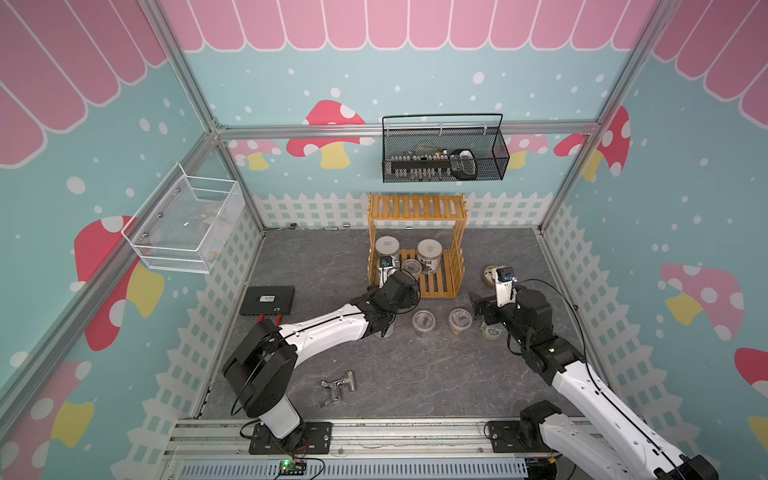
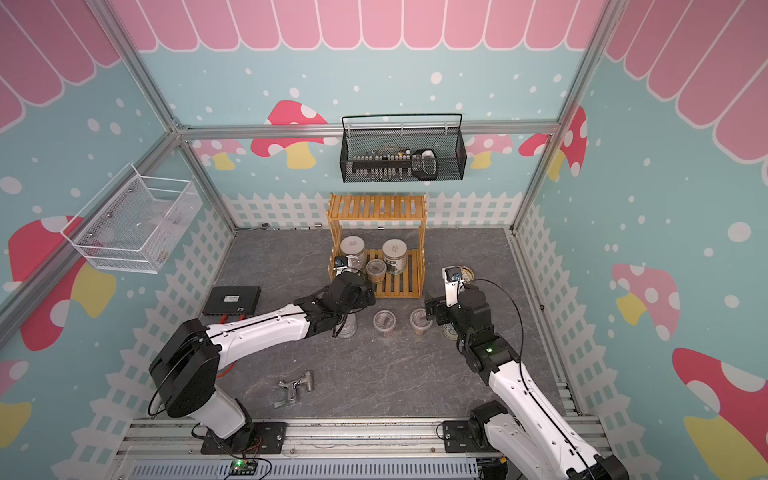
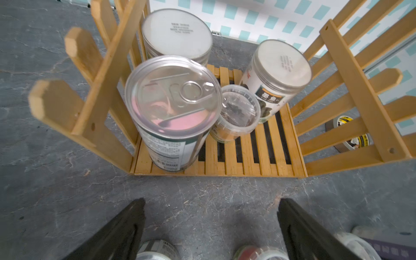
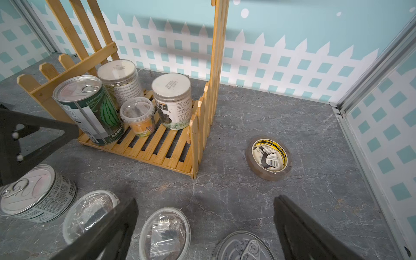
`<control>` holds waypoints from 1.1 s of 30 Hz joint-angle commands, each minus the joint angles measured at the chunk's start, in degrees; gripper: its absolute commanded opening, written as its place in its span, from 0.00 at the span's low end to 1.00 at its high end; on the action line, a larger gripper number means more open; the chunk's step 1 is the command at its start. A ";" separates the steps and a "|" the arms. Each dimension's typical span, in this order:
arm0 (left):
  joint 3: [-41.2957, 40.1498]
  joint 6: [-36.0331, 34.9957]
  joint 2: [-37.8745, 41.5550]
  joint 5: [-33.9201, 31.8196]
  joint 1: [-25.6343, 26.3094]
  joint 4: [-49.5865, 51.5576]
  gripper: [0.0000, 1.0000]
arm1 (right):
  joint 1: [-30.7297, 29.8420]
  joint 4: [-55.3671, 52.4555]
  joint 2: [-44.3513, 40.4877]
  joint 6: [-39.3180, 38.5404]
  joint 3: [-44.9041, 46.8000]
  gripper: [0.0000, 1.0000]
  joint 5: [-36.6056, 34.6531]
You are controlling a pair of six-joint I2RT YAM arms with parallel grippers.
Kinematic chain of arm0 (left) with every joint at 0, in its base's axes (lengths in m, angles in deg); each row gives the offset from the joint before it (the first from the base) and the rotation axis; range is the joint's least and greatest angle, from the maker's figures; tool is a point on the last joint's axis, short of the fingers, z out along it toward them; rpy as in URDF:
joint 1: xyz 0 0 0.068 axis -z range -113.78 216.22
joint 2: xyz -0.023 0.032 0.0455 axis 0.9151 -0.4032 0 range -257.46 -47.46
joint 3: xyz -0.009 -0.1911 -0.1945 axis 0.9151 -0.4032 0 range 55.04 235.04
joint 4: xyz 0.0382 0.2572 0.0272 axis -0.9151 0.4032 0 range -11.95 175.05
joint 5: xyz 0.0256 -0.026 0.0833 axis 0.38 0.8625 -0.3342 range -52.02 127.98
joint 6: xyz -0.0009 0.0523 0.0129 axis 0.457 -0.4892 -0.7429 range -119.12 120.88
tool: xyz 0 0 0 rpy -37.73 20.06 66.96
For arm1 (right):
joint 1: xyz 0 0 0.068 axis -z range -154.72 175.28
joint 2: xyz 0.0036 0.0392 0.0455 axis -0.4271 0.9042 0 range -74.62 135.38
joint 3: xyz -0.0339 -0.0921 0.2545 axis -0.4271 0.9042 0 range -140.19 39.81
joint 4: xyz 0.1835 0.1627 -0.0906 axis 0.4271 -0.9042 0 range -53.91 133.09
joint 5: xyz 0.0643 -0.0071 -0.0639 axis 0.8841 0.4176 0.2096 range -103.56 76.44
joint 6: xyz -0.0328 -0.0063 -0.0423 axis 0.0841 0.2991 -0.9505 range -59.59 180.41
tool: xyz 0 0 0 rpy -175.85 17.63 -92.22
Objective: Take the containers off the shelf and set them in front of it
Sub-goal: 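Pick up a container from the shelf.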
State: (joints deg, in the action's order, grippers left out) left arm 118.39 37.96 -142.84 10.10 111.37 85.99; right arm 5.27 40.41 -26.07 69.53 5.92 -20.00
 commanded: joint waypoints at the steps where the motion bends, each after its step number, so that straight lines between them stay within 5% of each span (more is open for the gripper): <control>1: 3.16 0.10 -2.74 -5.18 0.14 1.37 0.95 | 0.59 0.25 0.32 -1.04 -1.71 0.99 0.89; 18: 9.02 -2.07 -9.54 -14.12 -1.10 2.43 0.96 | 2.04 0.38 1.22 -1.74 -2.82 0.99 3.74; 33: 13.09 -3.75 -14.17 -13.05 -3.54 2.63 0.96 | 2.26 0.84 2.54 -1.74 -2.95 0.99 4.77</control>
State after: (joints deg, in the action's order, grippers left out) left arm 129.75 35.14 -155.84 -1.79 108.46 87.72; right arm 7.19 40.52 -23.81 68.16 4.21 -15.71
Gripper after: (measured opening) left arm 0.956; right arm 0.989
